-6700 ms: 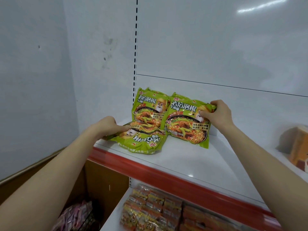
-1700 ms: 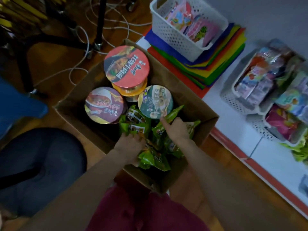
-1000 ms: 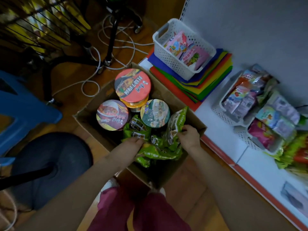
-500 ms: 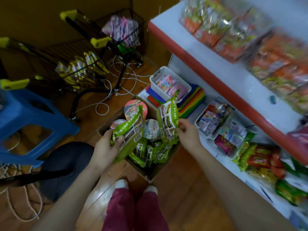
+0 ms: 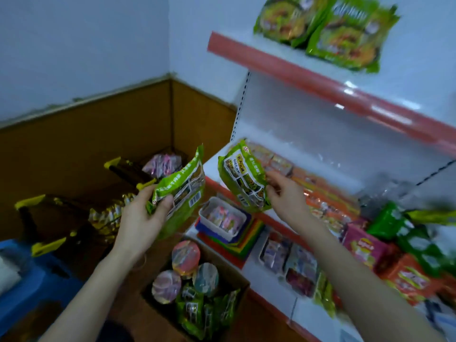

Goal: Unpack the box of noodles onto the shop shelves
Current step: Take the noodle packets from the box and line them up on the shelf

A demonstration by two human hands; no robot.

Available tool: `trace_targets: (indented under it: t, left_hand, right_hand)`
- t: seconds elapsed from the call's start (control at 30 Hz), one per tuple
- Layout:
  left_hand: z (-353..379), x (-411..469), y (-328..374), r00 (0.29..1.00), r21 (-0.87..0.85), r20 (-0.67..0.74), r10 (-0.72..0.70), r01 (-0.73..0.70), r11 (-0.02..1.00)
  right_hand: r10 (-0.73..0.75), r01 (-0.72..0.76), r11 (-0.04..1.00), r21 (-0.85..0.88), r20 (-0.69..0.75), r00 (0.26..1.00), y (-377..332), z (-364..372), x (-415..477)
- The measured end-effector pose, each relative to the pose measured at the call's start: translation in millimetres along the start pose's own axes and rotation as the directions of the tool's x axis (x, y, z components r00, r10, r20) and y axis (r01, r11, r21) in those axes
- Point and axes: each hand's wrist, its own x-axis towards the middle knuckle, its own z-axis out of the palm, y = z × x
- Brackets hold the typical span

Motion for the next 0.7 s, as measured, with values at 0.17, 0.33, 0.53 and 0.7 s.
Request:
trace_targets:
  t: [0.17,0.33,0.53,0.7]
  left_hand:
    - [-33.6,36.8,72.7,0.979,-0.105,-0.087,0.186,-0.195,0.975]
    - [-46.7,63.0,129.4,0.930,-0.161,-0.179,0.321,-0.349,0.923]
    - [-36.4,104.7,198.3,0.855,-0.193,-0.235,0.462,-0.507,0.840]
    - [-4.3,139.0,249.4,0.819,-0.212,-0.255,0.514,-0.566,0.796]
  right_hand:
    - [-0.102,0.102,0.995,-0.013,-0.250,0.963,-46.3,-76.3,11.2]
    - [-0.107,0.124,0.992,0.009,-0.443,0.890,-74.0,-144.5,17.7]
    - [-0.104,0.115,0.993,-0.023,-0.634,0.766,-81.0,-217.7,50.7]
    - [-0.045,0.092,0.995,0.033,-0.681,0.731,-64.2,-267.4,86.0]
